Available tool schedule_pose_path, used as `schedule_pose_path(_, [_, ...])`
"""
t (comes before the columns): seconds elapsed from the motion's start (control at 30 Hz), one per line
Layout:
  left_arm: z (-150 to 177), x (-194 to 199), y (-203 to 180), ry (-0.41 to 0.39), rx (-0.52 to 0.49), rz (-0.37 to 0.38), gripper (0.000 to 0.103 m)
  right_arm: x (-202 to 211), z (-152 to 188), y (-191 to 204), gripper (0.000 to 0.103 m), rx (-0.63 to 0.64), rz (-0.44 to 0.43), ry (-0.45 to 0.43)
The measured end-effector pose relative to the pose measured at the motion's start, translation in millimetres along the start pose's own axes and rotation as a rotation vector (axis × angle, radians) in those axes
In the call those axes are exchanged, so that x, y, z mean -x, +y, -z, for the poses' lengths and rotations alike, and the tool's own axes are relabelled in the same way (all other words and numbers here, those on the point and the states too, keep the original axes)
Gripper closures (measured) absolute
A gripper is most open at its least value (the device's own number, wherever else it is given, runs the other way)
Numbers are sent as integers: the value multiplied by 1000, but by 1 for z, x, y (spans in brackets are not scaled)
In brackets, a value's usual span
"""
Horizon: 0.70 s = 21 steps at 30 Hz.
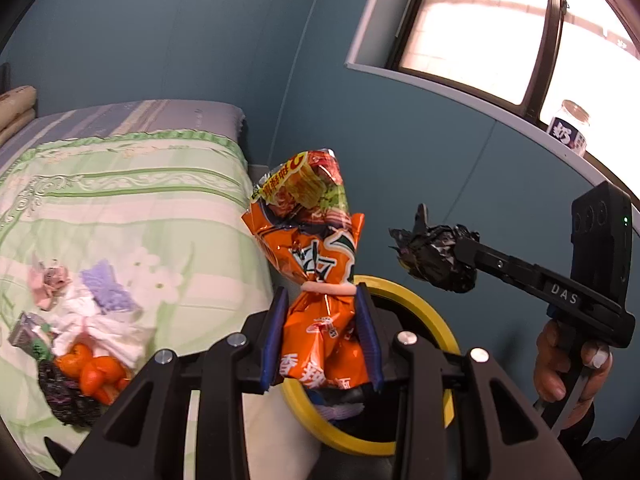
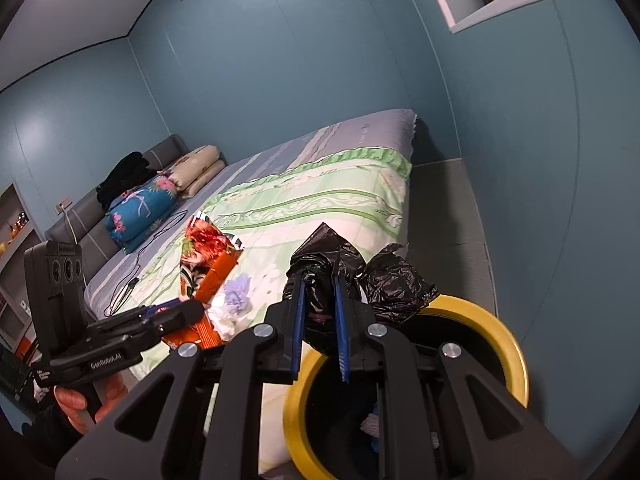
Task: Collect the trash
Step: 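Lift the orange wrapper with the left tool while the right tool lifts the black bag toward the bin, then open both tools to drop the orange wrapper and black bag into the bin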
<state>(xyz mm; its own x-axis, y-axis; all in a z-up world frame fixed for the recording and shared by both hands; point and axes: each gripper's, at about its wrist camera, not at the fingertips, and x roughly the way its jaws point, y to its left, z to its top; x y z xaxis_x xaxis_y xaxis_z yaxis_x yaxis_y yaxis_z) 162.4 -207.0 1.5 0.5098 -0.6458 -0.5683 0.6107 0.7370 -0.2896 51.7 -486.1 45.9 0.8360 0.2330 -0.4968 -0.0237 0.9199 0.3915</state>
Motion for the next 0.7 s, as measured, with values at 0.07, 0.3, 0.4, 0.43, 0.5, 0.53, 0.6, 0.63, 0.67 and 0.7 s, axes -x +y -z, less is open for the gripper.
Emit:
schedule_pose_path(0.07, [2, -7, -5, 13, 1, 13, 71, 2, 0, -6, 90, -10, 10, 1])
schedule_pose_path(0.3, [12, -32, -14, 70, 3, 27, 71, -1, 3, -21, 90, -42, 31, 12])
schedule_pose_path(0.4, [17, -42, -19, 100, -6, 28, 71, -3, 4, -25, 90, -53, 37, 21])
schedule_pose_path(0.43, [19, -46, -20, 113, -7, 31, 71, -4, 4, -27, 90, -57, 39, 23])
schedule_pose_path(0.5, [22, -52, -22, 129, -12, 35, 71, -6, 3, -29, 89, -64, 46, 27])
schedule_pose_path(0.53, [24, -56, -23, 139, -14, 36, 71, -7, 3, -30, 89, -69, 50, 30])
schedule_pose_path(0.6, [27, -61, -25, 151, -12, 41, 71, -9, 4, -33, 89, -77, 53, 35])
schedule_pose_path(0.63, [28, -63, -25, 159, -10, 45, 71, -11, 4, -35, 89, -81, 54, 40])
schedule_pose_path(0.67, [30, -66, -26, 166, -9, 48, 71, -12, 5, -37, 89, -86, 57, 45])
schedule_pose_path(0.7, [32, -68, -26, 172, -10, 51, 71, -14, 5, -39, 89, -89, 60, 48])
